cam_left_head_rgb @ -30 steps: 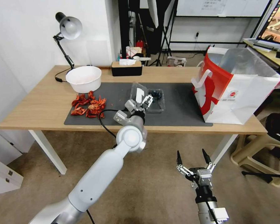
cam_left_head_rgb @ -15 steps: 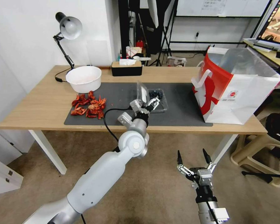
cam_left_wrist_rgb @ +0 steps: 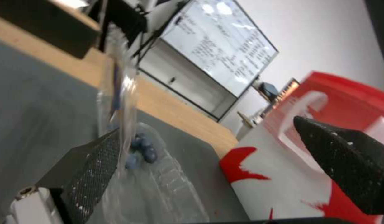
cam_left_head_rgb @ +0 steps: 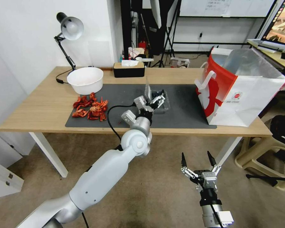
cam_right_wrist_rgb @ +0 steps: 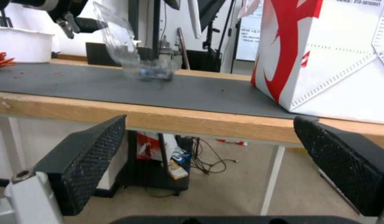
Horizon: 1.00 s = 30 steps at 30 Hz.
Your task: Close the takeout container lid, then place the container into the takeout bag.
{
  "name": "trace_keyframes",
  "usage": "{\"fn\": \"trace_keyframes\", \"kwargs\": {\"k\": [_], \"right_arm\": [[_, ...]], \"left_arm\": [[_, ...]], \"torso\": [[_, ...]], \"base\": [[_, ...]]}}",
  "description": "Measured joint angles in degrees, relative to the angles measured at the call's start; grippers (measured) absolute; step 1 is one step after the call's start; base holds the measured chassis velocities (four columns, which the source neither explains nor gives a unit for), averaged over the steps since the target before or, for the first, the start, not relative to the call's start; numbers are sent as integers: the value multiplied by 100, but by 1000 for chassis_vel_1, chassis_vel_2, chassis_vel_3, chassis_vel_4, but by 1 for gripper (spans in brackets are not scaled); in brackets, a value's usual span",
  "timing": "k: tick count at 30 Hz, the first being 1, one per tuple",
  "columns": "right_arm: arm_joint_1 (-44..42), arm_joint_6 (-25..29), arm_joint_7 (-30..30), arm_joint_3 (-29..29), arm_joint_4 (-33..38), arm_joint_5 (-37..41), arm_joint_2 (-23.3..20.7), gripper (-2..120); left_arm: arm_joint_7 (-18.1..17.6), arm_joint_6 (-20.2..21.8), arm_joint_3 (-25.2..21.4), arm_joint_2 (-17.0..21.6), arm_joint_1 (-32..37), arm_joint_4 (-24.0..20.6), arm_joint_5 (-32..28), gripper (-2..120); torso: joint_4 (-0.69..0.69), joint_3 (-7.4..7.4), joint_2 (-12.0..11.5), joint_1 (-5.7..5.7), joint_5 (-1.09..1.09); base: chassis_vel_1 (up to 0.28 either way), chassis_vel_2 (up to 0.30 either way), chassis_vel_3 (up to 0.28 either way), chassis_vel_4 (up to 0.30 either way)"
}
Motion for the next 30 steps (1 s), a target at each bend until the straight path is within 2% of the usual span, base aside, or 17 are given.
{"fn": "trace_keyframes", "kwargs": {"k": [6,11,24,27,30], "right_arm": [[3,0,40,8,-1,0,-4,100],[14,0,68,18,-7,3,-19,100],[20,0,103,62,-9,25,-63,100],[26,0,104,63,-5,27,-65,100],[28,0,104,63,-4,27,-59,100]], "left_arm": [[458,-111,414,160,-208,273,712,100],[585,-182,682,176,-357,407,917,100],[883,-264,900,0,-737,864,871,100],[953,-176,962,-62,-839,1007,755,100],[961,14,984,-187,-972,1162,385,100]], "torso": [[0,0,0,0,0],[0,0,0,0,0],[0,0,0,0,1],[0,0,0,0,1],[0,0,0,0,1]], "base": [[0,0,0,0],[0,0,0,0],[0,0,0,0],[0,0,0,0],[0,0,0,0]]}}
